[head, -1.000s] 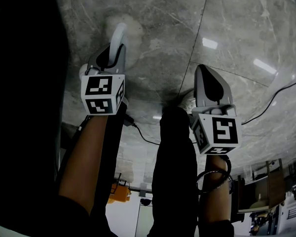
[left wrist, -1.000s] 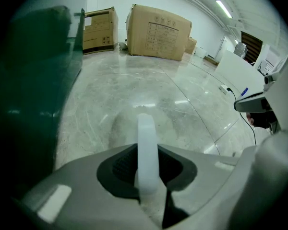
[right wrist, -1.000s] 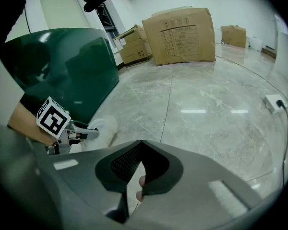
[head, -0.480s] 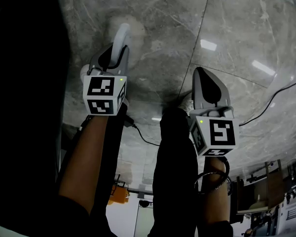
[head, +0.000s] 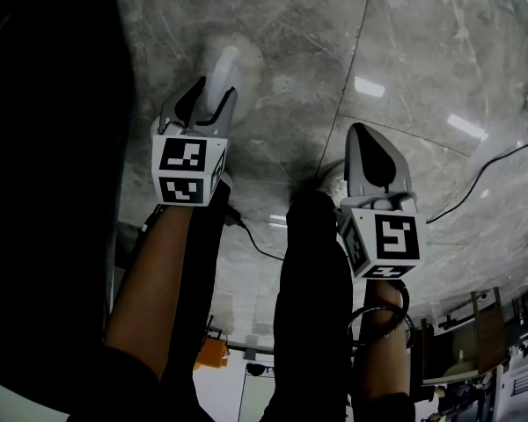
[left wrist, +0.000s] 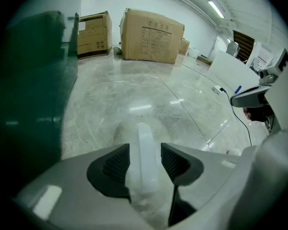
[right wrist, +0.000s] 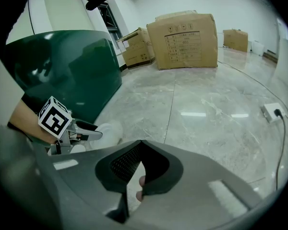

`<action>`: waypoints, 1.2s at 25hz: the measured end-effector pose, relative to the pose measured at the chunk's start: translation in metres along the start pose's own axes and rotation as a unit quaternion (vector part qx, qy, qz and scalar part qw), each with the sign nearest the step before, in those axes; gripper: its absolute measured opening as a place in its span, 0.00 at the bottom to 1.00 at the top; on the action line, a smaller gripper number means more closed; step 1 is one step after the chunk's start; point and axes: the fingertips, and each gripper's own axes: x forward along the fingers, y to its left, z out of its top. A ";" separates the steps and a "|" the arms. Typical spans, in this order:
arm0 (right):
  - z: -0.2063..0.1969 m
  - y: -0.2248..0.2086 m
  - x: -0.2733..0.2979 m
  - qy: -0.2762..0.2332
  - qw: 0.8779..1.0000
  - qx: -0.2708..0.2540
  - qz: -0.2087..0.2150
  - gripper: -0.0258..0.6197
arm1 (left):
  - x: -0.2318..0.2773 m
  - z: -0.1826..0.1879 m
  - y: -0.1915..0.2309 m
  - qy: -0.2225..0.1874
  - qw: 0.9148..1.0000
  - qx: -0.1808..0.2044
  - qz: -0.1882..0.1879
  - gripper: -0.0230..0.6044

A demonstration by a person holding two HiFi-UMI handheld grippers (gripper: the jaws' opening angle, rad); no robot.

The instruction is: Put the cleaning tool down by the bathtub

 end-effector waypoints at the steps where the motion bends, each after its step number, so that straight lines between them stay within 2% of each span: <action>1: 0.002 0.002 -0.002 -0.002 1.000 -0.001 0.000 0.08 | -0.003 0.001 -0.001 0.000 1.000 0.000 -0.001 0.35; 20: 0.068 0.025 -0.065 -0.030 0.999 -0.017 -0.004 0.08 | -0.067 0.059 -0.020 -0.017 1.000 0.001 -0.014 0.34; 30: 0.100 0.047 -0.109 -0.043 0.999 -0.029 -0.008 0.08 | -0.117 0.086 -0.035 -0.022 0.999 0.032 -0.022 0.19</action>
